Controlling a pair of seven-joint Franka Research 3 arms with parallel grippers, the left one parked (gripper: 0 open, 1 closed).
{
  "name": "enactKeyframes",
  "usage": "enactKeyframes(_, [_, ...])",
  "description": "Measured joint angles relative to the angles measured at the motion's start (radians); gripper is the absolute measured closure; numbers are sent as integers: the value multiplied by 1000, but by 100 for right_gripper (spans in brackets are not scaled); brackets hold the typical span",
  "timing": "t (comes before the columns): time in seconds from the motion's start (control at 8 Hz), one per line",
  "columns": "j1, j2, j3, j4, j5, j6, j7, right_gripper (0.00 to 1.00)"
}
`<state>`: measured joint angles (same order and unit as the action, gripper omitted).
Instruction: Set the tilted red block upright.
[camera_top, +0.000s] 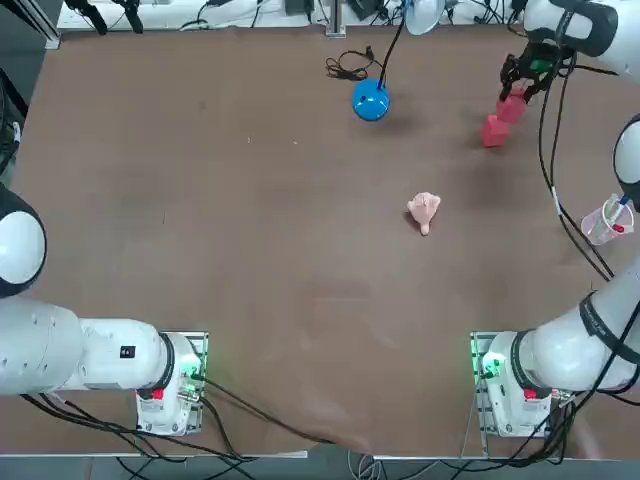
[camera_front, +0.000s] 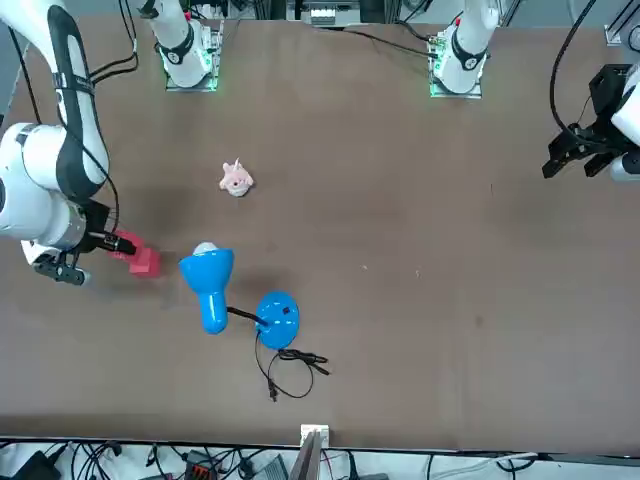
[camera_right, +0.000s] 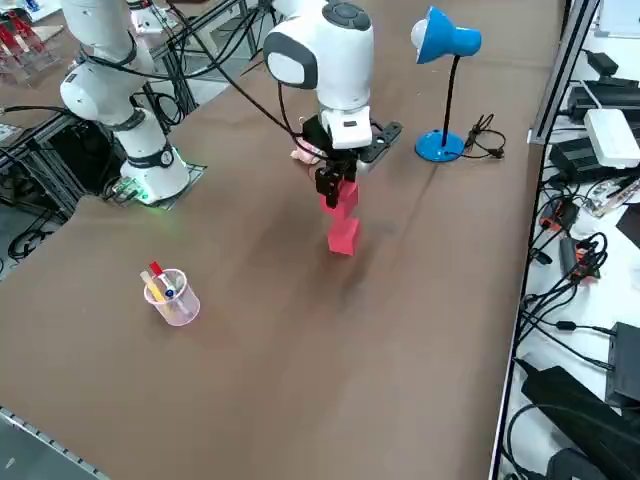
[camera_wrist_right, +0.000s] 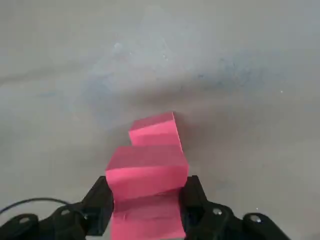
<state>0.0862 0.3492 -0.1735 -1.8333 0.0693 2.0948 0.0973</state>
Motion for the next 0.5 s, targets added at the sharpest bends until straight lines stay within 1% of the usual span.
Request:
enactKeyframes(0.25, [12, 11, 1, -27, 0, 66, -4, 30])
enactKeyframes(0.5, [22, 30, 1, -32, 0, 95, -4, 30])
